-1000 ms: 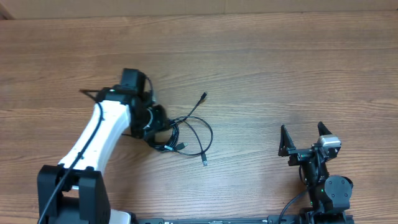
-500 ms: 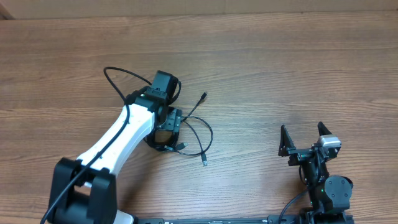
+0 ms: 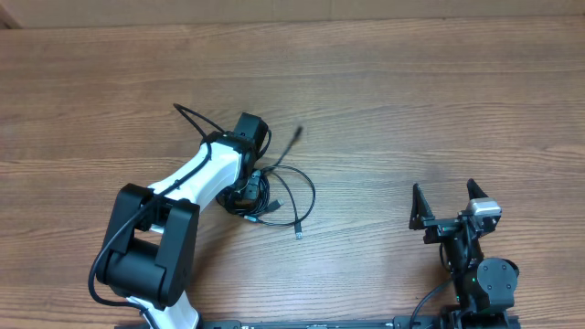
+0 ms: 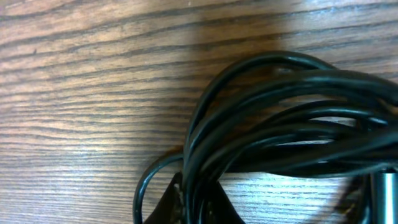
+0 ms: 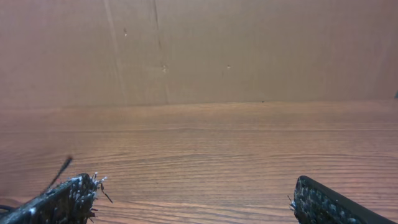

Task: Untangle cables
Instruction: 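Lift the cable coil with the left gripper and shift it right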

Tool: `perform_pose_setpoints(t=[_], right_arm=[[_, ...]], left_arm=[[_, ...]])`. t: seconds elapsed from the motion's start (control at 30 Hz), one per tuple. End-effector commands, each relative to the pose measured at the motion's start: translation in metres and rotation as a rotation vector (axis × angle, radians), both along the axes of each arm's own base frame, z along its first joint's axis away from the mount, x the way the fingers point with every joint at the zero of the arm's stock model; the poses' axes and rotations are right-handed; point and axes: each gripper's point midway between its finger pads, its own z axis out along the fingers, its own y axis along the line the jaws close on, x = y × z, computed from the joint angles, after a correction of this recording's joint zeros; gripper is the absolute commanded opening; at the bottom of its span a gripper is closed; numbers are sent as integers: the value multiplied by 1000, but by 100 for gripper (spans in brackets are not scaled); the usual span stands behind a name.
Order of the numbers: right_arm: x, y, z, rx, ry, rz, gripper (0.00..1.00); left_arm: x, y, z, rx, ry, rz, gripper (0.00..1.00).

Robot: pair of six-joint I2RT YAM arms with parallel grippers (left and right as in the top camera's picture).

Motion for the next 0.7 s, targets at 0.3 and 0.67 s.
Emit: perform_pose_setpoints(t=[0.3, 0.67], right_arm=[[0, -1, -2, -5, -5, -6, 100], [0, -1, -1, -5, -5, -6, 100]], left_arm=[[10, -88, 58, -519, 146, 673, 4], [35, -86, 93, -526, 54, 688, 4]])
